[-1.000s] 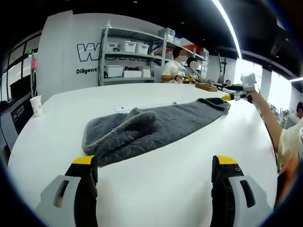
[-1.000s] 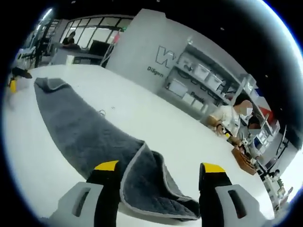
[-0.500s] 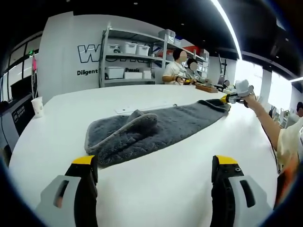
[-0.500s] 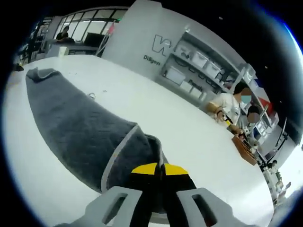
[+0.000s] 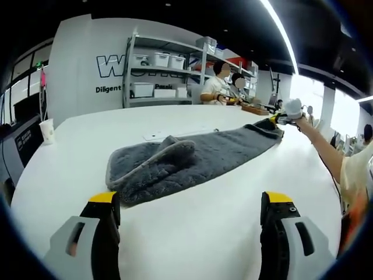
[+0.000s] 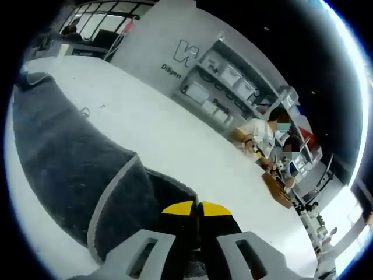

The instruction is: Open the folded towel by lifting each exposed corner and separating the folded layers until the towel lies flat within the target outline without major curled edges

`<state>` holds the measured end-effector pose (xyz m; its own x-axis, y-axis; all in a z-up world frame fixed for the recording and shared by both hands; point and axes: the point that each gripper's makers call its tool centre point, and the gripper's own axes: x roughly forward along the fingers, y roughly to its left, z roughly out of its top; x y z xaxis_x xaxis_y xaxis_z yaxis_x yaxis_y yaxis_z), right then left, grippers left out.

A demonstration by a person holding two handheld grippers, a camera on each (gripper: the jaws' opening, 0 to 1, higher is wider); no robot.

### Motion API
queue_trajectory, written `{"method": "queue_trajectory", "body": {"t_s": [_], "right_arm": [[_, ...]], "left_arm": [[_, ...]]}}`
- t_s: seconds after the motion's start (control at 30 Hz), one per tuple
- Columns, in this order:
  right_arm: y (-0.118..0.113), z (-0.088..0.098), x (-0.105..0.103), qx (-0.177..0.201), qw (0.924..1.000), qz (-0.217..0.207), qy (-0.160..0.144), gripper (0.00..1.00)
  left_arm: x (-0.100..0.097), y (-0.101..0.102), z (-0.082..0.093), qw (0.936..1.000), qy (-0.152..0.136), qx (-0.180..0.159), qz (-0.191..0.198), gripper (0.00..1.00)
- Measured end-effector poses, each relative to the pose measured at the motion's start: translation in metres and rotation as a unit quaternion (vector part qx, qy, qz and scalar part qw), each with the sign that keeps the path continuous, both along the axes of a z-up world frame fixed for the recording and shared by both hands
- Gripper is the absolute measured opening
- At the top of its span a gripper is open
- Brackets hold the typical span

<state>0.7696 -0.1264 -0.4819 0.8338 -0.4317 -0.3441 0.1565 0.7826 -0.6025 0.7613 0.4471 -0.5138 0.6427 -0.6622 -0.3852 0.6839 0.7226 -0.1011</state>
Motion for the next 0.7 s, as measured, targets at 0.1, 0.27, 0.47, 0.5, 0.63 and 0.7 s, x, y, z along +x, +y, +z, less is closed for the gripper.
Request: {"method": "queue_trajectory", "body": {"t_s": [0.1, 0.27, 0.47, 0.5, 0.63, 0.7], "right_arm": [[-0.007, 0.004, 0.006, 0.001, 0.9999, -0.012, -0.013, 0.00], [-0.024, -0.003, 0.019, 0.004, 0.9996, -0.029, -0.005, 0.00], [-0.043, -0.008, 0.026, -0.007, 0.9988, -0.049, 0.000, 0.00], [-0.045, -0.011, 0.027, -0.004, 0.9987, -0.051, 0.000, 0.00], [-0.053, -0.017, 0.033, -0.013, 0.9982, -0.059, 0.006, 0.00], [-0.058, -0.023, 0.036, -0.024, 0.9976, -0.062, 0.021, 0.00]], "left_arm": [[0.000, 0.000, 0.000, 1.0000, -0.001, 0.001, 0.000, 0.99], [0.002, 0.003, 0.002, 1.0000, -0.001, -0.004, 0.006, 0.99], [0.002, 0.003, 0.002, 0.9999, 0.001, -0.010, 0.008, 0.99], [0.002, 0.003, 0.002, 0.9999, 0.001, -0.010, 0.008, 0.99], [0.003, 0.005, 0.003, 0.9999, 0.000, -0.011, 0.010, 0.99], [0.003, 0.006, 0.002, 0.9999, 0.001, -0.012, 0.013, 0.99]]}}
